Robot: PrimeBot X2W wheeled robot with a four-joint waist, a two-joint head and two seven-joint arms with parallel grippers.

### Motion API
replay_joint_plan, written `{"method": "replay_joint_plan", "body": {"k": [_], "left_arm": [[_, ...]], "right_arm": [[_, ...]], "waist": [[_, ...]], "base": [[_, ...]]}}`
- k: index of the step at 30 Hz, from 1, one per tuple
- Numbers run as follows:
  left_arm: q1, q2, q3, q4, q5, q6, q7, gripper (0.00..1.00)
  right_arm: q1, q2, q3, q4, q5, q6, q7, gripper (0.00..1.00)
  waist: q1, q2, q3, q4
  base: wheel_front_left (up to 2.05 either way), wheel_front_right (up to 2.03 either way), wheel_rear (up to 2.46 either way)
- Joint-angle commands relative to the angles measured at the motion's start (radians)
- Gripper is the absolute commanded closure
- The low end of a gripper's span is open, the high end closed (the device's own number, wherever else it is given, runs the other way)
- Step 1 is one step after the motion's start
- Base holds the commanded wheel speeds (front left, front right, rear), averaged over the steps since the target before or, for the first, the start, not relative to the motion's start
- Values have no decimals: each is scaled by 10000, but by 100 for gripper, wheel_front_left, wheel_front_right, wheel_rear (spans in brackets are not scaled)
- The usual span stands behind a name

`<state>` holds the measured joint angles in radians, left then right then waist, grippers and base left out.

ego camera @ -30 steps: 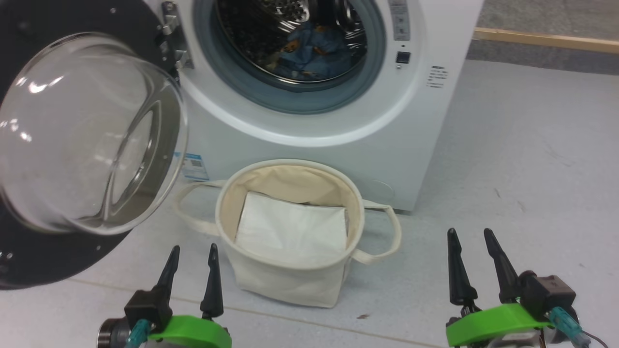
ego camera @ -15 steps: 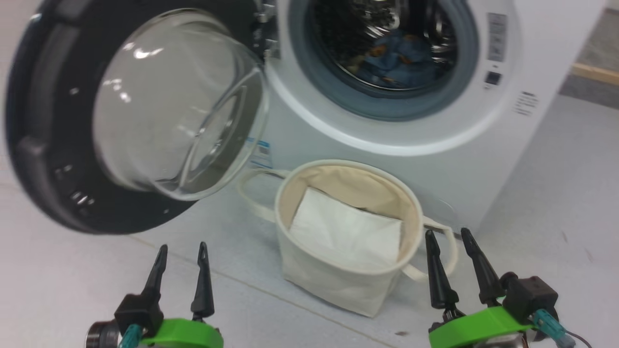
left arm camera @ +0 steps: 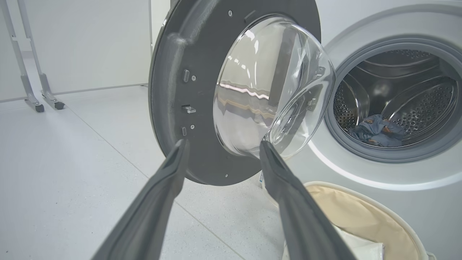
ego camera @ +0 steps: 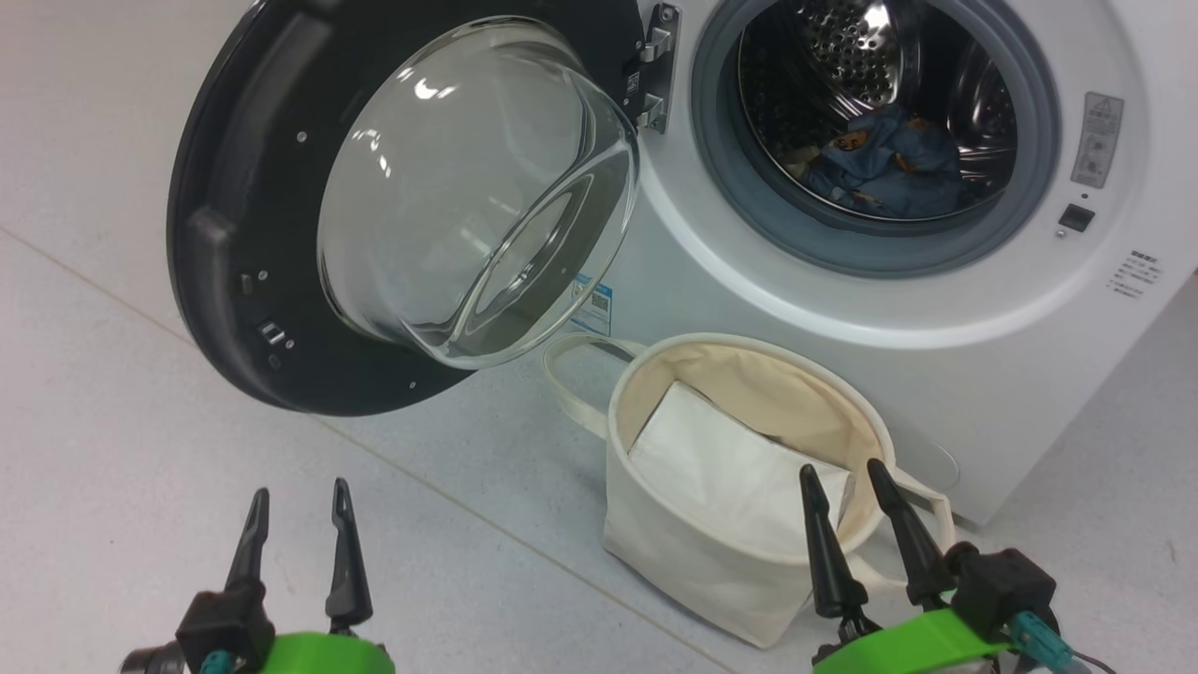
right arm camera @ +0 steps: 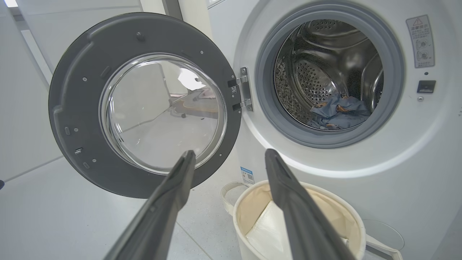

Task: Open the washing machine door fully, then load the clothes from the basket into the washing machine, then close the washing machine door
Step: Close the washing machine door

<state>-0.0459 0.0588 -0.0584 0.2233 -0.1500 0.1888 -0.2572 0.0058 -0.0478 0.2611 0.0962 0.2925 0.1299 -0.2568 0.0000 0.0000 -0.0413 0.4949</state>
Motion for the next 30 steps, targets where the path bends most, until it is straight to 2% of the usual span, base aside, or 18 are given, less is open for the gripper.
{"method": "replay_joint_plan", "body": {"k": [1, 5, 6, 7, 11, 13, 15, 16, 18, 22, 25, 28, 30], "left_arm": [[-328, 74, 336, -479, 119, 28, -46, 0], [-256, 114, 226, -687, 364, -116, -46, 0], [-264, 110, 211, -763, 350, -194, -46, 73], [-282, 99, 229, -899, 283, -278, -46, 100], [-430, 18, 456, -1853, -256, -679, -46, 100], [-556, 11, 566, -2755, -177, -1063, -46, 100], [-506, -25, 884, -3278, -858, -1584, -46, 100], [-506, -25, 884, -3278, -858, -1584, -46, 100], [-550, -51, 1307, -3365, -1846, -2190, -46, 100], [-1071, -70, 2236, -2918, -3956, -2850, -22, 100], [-1860, 99, 2969, -2442, -6422, -3053, 832, 100], [-2735, 772, 3904, -2022, -8521, -3082, 2021, 100], [-3390, 1324, 4568, -1529, -9701, -2909, 2814, 100]], "right_arm": [[-378, -24, 234, -275, 48, 8, -49, 0], [-363, -24, 223, -244, 37, 8, -49, 0], [-342, -24, 202, -248, 42, 8, -49, 0], [-317, -24, 172, -254, 48, 8, -49, 0], [-187, -24, -35, -298, 61, 8, -49, 0], [-152, -24, -71, -313, 67, 8, -49, 0], [-192, -24, -68, -310, 18, 8, -49, 0], [-192, -24, -68, -310, 18, 8, -49, 0], [-256, -24, -91, -301, -35, 8, -49, 0], [-429, -24, -92, -258, -165, 8, -49, 0], [-581, -24, -39, -246, -230, 8, -49, 0], [-732, -24, -18, -255, -322, 8, -49, 0], [-825, -24, -19, -233, -424, 8, -49, 0]], "waist": [[0, 0, 3, -9], [0, 0, 1, -17], [0, 0, 0, -16], [0, 0, 1, -14], [0, 0, 50, 19], [0, 0, 136, -39], [0, 0, 294, -134], [0, 0, 294, -134], [0, 0, 446, -212], [0, 0, 706, -354], [0, 0, 851, -472], [0, 0, 1015, -623], [0, 0, 1124, -736]], "base": [[0, 0, 0], [0, 0, 0], [0, 0, 0], [0, 0, 0], [0, 0, 0], [0, 0, 0], [0, 0, 0], [0, 0, 0], [0, 0, 0], [0, 0, 0], [0, 0, 0], [0, 0, 0], [0, 0, 0]]}}
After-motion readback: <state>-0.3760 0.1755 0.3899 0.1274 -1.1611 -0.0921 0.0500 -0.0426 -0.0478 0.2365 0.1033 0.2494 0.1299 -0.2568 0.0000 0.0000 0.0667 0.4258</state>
